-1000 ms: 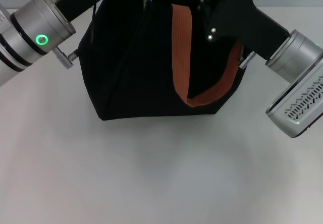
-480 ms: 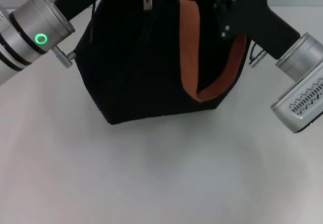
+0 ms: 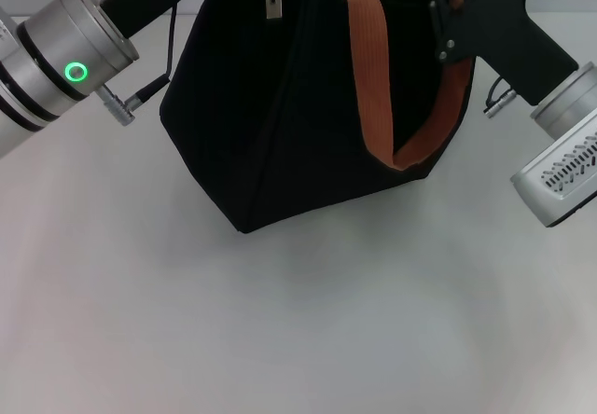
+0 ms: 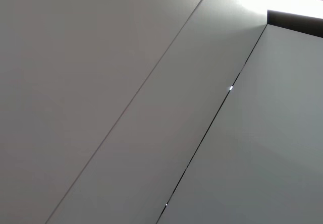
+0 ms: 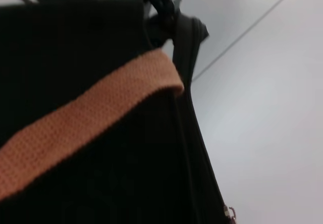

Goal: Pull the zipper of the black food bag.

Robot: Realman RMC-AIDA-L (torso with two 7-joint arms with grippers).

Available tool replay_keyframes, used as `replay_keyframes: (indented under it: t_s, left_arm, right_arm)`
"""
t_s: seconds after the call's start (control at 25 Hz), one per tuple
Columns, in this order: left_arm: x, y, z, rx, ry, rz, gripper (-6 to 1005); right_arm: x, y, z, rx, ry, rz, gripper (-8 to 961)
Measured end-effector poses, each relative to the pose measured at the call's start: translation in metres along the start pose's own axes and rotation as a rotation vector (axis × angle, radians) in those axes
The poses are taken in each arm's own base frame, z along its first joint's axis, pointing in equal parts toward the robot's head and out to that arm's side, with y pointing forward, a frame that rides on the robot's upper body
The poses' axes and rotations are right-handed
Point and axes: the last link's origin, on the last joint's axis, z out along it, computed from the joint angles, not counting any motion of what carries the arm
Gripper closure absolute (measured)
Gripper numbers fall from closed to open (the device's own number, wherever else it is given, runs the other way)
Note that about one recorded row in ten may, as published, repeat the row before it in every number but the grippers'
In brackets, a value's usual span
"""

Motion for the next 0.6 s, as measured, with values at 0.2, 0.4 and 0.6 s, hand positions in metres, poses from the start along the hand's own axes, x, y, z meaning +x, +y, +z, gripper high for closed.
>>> replay_keyframes:
  t_s: [0.2, 0.4, 0.6]
  left_arm:
    - [0.0, 0.0, 0.0, -0.001, 0.001, 0.0, 941]
    - [0.0, 0.0, 0.0, 0.0, 0.001, -0.001, 941]
    - [0.0, 0.0, -0.001, 0.001, 0.001, -0.001, 940]
  right_arm:
    - [0.006, -0.002, -0.006, 0.021, 0.038, 0.003, 892]
    - [0.013, -0.004, -0.011, 0.04, 0.078, 0.008, 876]
    - [0.014, -0.004, -0.015, 0.042, 0.087, 0.019, 860]
